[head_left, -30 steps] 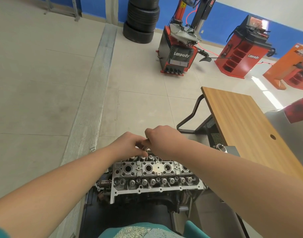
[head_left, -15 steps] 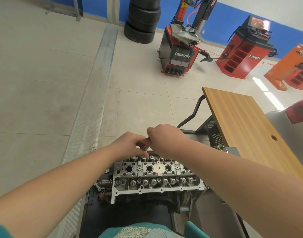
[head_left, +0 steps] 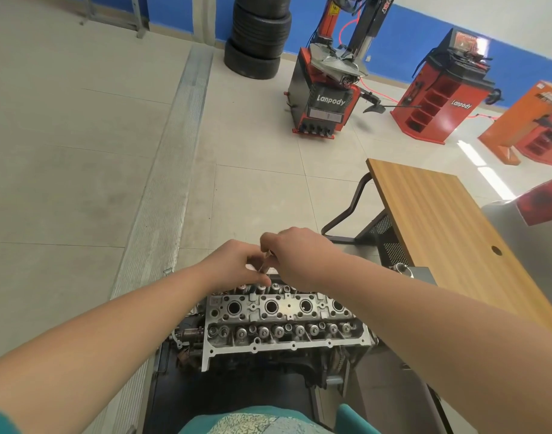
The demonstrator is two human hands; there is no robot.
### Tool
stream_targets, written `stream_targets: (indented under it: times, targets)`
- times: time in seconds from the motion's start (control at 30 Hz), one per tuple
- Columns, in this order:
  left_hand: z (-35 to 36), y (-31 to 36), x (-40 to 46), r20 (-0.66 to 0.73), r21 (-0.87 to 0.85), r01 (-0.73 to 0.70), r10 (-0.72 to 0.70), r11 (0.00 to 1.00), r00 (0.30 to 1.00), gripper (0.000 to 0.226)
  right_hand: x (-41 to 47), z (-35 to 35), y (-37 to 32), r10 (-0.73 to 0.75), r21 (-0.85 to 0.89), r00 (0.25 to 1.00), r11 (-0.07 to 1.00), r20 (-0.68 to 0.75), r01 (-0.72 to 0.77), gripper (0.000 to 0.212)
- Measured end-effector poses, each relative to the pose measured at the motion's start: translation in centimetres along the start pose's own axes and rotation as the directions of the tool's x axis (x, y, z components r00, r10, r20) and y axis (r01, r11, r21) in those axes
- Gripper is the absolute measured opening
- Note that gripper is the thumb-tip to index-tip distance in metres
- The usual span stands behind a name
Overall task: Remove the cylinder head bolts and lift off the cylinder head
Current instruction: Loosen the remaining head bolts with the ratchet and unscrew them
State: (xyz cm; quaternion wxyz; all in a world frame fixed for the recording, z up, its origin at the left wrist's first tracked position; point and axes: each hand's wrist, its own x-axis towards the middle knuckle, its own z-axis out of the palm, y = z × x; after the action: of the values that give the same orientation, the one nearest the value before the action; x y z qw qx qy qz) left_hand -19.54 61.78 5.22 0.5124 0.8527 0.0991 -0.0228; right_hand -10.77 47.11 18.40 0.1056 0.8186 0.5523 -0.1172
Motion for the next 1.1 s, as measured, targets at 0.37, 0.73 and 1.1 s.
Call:
stream_targets:
  times: [0.37,0.73,1.1]
  targets:
    - [-0.2,0.8,0.4,0.004,-0.007,0.018,-0.018,1.0,1.0,0.028,-0.2,-0.3,-0.4,0.132,0.013,0.991,0.991,0.014,-0.132,0.023]
    - [-0.4,-0.1,0.6,0.019,0.024,0.029,-0.03,0.999,0.999,0.028,-0.2,0.0,0.2,0.131,0.073,0.991,0.989,-0.024,-0.129,0.04]
    - [-0.5,0.6,0.4,0.025,0.087,0.043,-0.046,0.995,0.999,0.028,-0.2,0.0,0.0,0.08,0.078,0.996,0.994,-0.036,-0.077,0.04]
